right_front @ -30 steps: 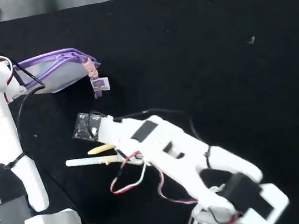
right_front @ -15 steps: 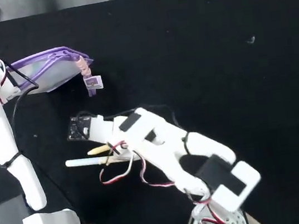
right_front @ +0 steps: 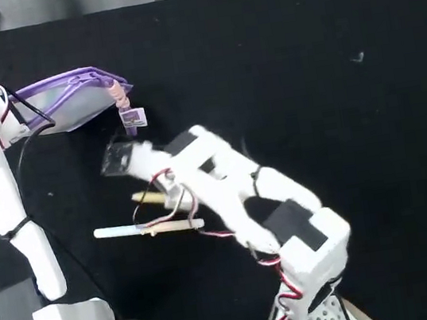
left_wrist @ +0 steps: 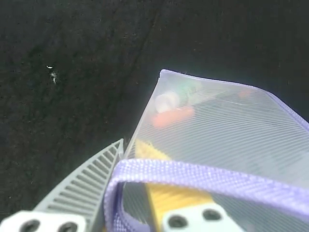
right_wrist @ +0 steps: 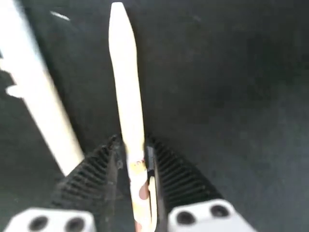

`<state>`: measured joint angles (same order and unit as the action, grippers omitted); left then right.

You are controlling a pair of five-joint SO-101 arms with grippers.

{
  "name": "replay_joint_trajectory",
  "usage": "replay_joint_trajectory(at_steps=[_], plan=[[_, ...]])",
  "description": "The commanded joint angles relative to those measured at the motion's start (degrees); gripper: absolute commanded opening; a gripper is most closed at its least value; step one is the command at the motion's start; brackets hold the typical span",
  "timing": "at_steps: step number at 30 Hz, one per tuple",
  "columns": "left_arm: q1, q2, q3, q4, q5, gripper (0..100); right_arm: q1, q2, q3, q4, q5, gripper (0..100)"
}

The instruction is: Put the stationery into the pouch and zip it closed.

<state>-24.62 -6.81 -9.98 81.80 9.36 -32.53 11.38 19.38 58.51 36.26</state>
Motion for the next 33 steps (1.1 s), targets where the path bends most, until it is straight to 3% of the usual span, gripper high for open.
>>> replay_joint_trajectory(at_steps=[1,9,17,25,33], plan=[[-2.15,-0.7,-0.92,-0.44,-0.44,3,4.75,-11.21,-0.57,-0.44,-3.43,1.1],[2.42,-0.79,-1.01,-0.09,-0.44,3,6.68,-34.95,4.53,-3.78,-3.87,1.1],[2.77,-0.79,-2.33,-0.09,-0.44,3,5.8,-55.87,11.3,-6.95,-4.31,1.1],[8.92,-0.79,-2.51,3.25,-0.53,3,2.9,-72.4,26.59,-28.4,-11.52,1.1],[10.07,-0.79,-7.34,7.65,-0.53,3,2.9,-87.52,42.33,-44.04,-12.22,1.1]])
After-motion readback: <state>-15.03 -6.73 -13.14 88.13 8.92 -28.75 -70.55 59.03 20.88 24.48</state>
